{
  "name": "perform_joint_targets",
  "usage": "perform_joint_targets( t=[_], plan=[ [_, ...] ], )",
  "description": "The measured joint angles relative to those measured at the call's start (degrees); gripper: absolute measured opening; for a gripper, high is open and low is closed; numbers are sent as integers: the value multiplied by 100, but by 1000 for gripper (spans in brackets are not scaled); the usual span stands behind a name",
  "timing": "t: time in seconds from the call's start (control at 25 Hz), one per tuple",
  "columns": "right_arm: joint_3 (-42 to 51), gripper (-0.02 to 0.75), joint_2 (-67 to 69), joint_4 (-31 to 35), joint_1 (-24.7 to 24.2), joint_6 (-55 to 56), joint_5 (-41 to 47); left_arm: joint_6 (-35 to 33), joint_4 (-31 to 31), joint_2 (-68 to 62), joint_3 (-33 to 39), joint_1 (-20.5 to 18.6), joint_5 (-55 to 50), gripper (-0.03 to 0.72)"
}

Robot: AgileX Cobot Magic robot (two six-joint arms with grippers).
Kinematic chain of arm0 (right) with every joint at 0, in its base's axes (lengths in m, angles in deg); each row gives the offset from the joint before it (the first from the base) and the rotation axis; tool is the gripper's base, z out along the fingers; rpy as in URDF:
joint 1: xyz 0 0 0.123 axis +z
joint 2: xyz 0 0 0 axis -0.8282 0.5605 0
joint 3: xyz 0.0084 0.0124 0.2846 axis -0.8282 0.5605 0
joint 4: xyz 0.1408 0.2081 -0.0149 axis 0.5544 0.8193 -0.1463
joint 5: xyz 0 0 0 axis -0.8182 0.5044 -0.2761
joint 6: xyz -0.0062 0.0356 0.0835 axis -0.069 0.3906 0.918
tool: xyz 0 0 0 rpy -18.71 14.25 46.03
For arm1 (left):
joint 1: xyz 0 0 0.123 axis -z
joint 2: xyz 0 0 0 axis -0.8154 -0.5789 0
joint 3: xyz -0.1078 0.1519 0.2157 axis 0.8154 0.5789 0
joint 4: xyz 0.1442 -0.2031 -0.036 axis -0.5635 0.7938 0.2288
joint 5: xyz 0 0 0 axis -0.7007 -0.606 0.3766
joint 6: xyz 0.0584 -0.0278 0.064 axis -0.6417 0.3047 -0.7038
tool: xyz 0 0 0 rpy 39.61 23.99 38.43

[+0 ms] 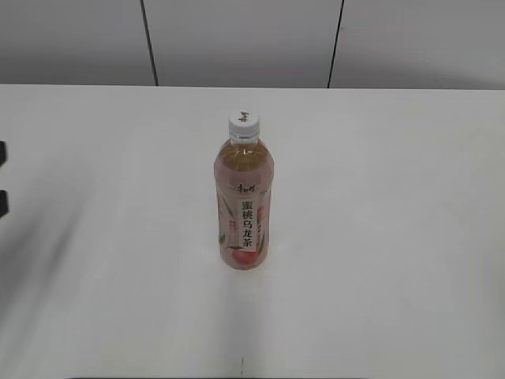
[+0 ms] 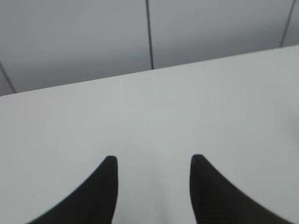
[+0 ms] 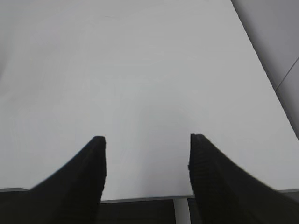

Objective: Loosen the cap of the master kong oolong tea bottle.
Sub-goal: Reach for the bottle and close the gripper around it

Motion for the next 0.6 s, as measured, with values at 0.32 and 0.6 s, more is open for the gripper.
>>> perform_joint_targets(
  t=[0.32, 0.6],
  plan=[
    [0, 430, 0, 0, 0, 0, 0, 600, -754, -2125, 0, 1008, 2024, 314],
    [0, 430, 0, 0, 0, 0, 0, 1780, -3078, -3376, -5, 1027, 3582, 348]
  ],
)
